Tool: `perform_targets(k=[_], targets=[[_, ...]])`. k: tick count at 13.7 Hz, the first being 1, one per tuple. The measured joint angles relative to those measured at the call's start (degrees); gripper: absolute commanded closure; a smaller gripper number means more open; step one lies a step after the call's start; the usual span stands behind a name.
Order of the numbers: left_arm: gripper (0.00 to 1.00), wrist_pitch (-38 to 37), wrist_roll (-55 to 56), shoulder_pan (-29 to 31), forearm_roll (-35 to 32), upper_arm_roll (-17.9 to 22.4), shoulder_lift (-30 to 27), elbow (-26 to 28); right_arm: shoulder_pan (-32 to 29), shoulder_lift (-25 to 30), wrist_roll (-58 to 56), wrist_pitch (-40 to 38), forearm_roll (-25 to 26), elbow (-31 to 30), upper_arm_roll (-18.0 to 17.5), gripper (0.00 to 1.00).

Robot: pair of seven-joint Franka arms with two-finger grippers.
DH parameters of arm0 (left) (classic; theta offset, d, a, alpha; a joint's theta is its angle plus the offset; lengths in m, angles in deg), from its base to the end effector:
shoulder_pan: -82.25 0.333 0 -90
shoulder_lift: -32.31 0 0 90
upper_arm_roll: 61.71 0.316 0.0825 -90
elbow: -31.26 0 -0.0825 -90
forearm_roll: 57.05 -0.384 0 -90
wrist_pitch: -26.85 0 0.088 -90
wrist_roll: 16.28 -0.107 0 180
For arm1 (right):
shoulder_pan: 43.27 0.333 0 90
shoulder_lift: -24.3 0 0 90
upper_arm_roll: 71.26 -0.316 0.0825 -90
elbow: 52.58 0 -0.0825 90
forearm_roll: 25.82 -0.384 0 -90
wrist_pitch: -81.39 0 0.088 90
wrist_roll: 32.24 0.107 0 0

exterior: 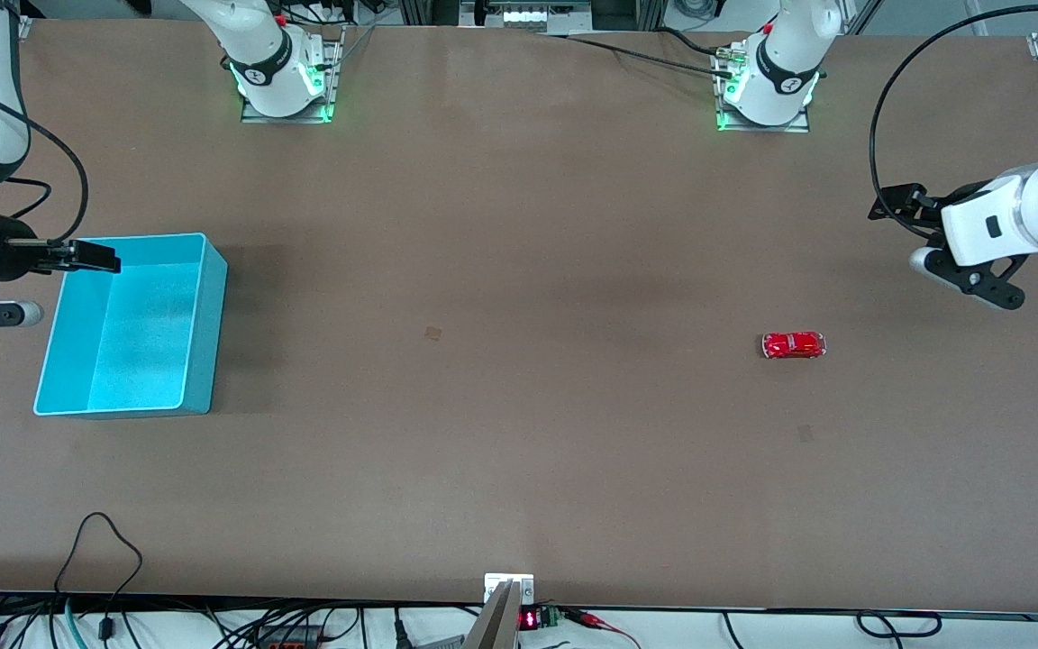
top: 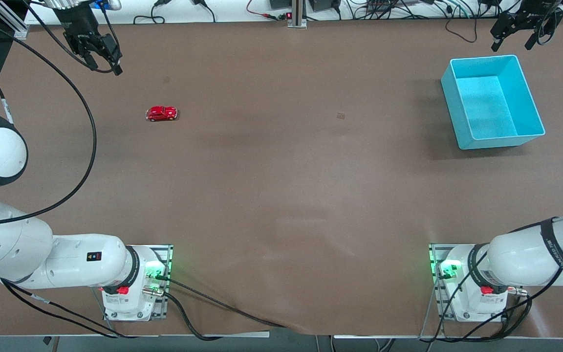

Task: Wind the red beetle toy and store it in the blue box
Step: 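Move the left gripper toward the red toy car, then lower the left gripper over the red car and close on it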

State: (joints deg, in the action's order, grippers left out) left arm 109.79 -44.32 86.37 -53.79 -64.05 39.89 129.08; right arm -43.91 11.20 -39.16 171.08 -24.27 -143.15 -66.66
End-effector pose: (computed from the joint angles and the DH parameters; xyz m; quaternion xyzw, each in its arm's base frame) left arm 0.5560 0.0116 0.4807 0.9551 -0.2210 -0.1801 0.0801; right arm 0.6016 -0.0540 0.4869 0.9922 0.0160 -0.1230 0.0096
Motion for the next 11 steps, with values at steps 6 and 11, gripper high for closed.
perform_targets(k=[6, 11], targets=[[0.00, 25.8, -22.2, -0.3, -3.0, -1.0, 0.7, 14.3, 0.0, 0.0, 0.0, -0.6, 0.0, 0.0, 0.0, 0.00], [0.00, 44.1, -37.7, -0.4, -4.9, -1.4, 6.7, 21.7, 0.0, 0.0, 0.0, -0.8, 0.0, 0.0, 0.0, 0.00]])
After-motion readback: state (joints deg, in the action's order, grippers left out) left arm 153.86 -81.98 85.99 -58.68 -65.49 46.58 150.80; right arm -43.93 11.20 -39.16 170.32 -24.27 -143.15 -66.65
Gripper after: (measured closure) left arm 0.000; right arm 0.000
